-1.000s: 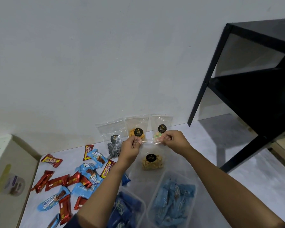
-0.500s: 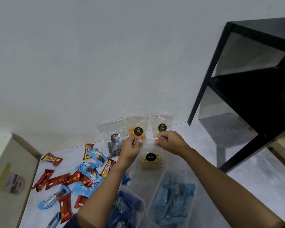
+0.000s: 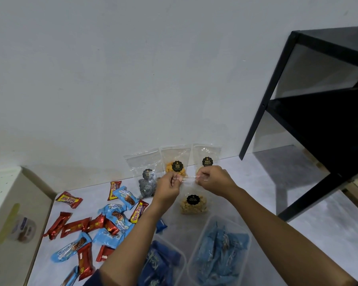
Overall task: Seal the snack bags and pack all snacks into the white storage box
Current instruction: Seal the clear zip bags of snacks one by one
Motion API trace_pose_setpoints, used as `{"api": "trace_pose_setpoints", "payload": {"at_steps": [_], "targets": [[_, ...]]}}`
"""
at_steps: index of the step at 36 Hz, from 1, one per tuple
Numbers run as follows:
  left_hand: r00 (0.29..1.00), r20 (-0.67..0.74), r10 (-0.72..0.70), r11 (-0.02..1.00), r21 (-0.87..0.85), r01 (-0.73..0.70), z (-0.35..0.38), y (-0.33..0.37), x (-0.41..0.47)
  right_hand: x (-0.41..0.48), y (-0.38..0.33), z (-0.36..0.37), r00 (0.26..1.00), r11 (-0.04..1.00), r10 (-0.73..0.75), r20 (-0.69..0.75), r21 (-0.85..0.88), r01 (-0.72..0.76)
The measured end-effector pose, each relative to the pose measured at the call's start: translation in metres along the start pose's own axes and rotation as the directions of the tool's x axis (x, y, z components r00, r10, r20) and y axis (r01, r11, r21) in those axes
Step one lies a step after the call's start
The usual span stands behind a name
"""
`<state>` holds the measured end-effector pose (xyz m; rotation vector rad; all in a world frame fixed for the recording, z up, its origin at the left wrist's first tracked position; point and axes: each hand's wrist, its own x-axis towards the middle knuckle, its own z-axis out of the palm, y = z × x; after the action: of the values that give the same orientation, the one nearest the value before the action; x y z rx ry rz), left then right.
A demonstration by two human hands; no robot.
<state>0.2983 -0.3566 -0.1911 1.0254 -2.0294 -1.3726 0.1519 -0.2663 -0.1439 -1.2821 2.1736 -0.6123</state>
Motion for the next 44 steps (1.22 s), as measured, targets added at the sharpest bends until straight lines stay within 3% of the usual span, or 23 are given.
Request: {"api": "trace_pose_setpoints", "payload": {"at_steps": [14,20,25,30,44], "targets": [[1.0,-0.012,0.007,1.0,-0.007,-0.007,0.001,0.004,-0.004,0.003,-0.006,0.003,1.0,1.0,0.011,-0.009,0.013,-0.011],[1.0,-0.017,0.008,1.0,0.023,-0.008,0.002,0.007,-0.003,0.008,-0.008,0.009,0.998,0.996,-0.046,-0.051,-0.075,0.042],[1.0,-0.013,0.004,1.0,0.011,-0.004,0.002,0.007,-0.004,0.007,-0.009,0.008,0.999,0.997,-0.031,-0.012,-0.075,0.03],[1.0,0.016,0.009,1.0,0.015,-0.009,0.002,0.009,-0.005,0.008,-0.012,0.011,0.994,0.976,-0.106,0.017,-0.191,0.107],[0.998,0.05,0.026,0.999,-0.026,-0.025,-0.006,0.007,-0.005,0.011,-0.012,0.011,0.997,0.99,-0.078,0.015,-0.113,0.079]]}}
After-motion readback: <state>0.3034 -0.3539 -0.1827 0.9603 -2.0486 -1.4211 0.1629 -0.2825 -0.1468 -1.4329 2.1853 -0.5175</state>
